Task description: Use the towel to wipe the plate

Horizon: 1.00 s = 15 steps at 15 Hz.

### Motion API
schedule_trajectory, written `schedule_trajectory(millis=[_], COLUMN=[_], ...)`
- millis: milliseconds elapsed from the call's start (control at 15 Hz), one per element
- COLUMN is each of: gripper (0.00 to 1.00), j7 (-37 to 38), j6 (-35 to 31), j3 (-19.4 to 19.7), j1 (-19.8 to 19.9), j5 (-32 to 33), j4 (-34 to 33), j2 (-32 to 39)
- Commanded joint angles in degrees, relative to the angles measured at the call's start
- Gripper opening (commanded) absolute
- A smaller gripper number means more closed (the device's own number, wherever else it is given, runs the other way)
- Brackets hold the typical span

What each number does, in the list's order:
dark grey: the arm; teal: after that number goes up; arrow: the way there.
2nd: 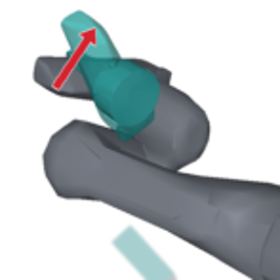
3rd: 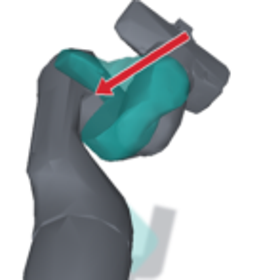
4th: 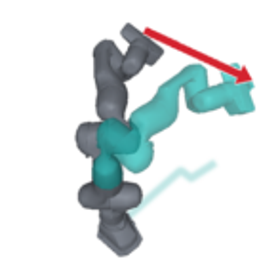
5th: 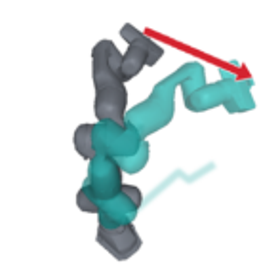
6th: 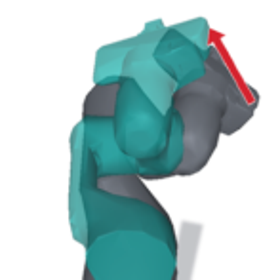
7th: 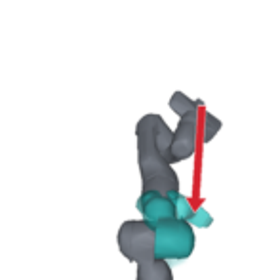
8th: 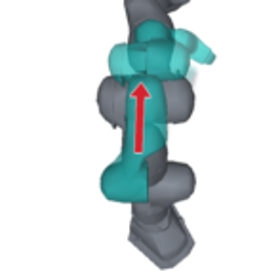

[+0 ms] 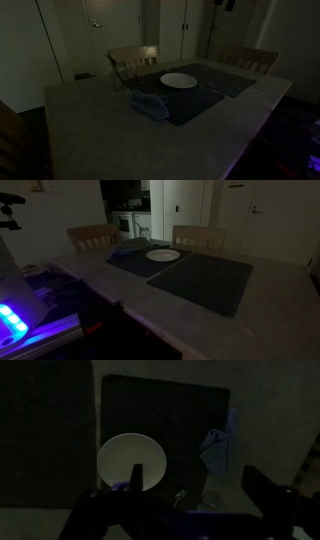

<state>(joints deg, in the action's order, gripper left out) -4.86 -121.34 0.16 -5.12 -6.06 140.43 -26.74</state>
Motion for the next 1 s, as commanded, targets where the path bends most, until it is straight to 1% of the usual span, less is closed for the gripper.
schedule_trajectory(millis=[0, 333, 467, 667, 933], gripper=[1.0, 1.0, 1.0, 1.0, 1.0], j7=[-0.11, -0.1, -1.69, -5.88, -15.16], j6=[0.18, 0.18, 0.56, 0.63, -0.21], j3=[-0.33, -0.33, 0.19, 0.83, 1.4], j1=[0.36, 0.36, 0.11, -0.65, -1.85], j5=[-0.16, -0.16, -0.25, -0.45, -1.88], j4=[-0.11, -0.11, -1.2, -3.73, -10.34], j2=[0.02, 0.02, 1.97, 6.06, 16.11])
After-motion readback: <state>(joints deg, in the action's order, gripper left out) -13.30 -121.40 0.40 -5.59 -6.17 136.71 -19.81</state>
